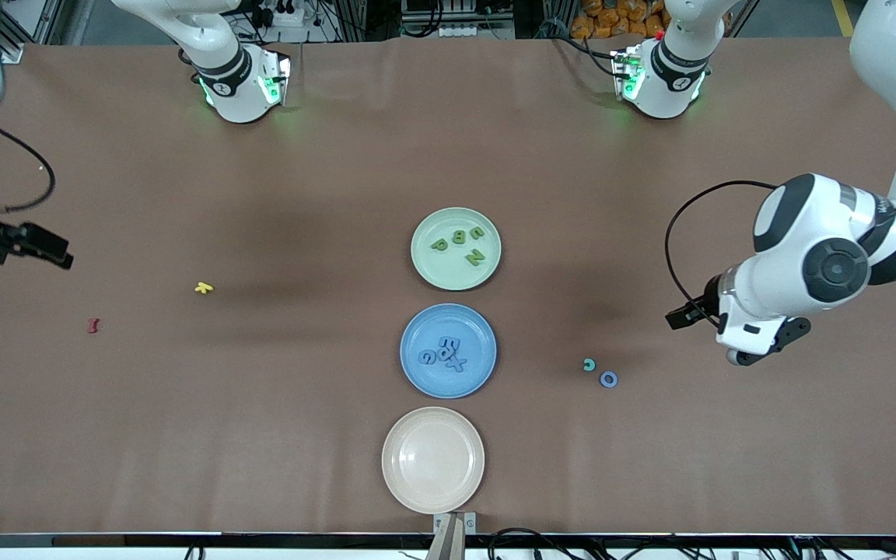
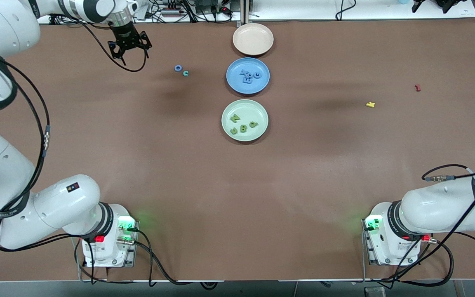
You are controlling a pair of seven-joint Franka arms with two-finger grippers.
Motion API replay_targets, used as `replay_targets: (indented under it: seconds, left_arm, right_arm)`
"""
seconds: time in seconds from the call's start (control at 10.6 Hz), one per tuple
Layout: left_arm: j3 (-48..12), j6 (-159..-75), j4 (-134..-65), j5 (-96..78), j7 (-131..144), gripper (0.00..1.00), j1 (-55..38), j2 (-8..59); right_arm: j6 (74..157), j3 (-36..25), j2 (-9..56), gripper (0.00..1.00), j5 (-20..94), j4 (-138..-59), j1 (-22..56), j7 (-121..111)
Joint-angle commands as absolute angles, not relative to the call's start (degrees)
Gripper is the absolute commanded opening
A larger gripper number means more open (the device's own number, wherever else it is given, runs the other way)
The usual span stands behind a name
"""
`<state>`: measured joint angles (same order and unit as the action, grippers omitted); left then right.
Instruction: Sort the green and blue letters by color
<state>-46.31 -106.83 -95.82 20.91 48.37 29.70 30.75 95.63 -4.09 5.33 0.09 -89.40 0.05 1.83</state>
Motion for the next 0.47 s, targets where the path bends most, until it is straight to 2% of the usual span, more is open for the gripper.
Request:
replay_targets:
  seconds: [0.0,0.19,0.38]
  left_arm:
    - [-24.76,-105.82,-99.64,5.40,29.42,1.00,15.86,16.56]
    - [-15.69,-106.43,-104.04,3.52,23.14,1.00,8.65,12.15]
    - [-7.95,-109.06,-108.96,0.19,18.92,1.00,1.89,7.58]
  right_arm:
    - [84.86,-3.87,2.46,1.00,2.81,-84.40,0.09,5.36]
    - [82.44,-4.13,2.55,1.00,2.81,-83.84,-0.35,5.01]
    - [88.11,-6.14,3.51,1.00,2.02,-86.46,-0.70,4.75]
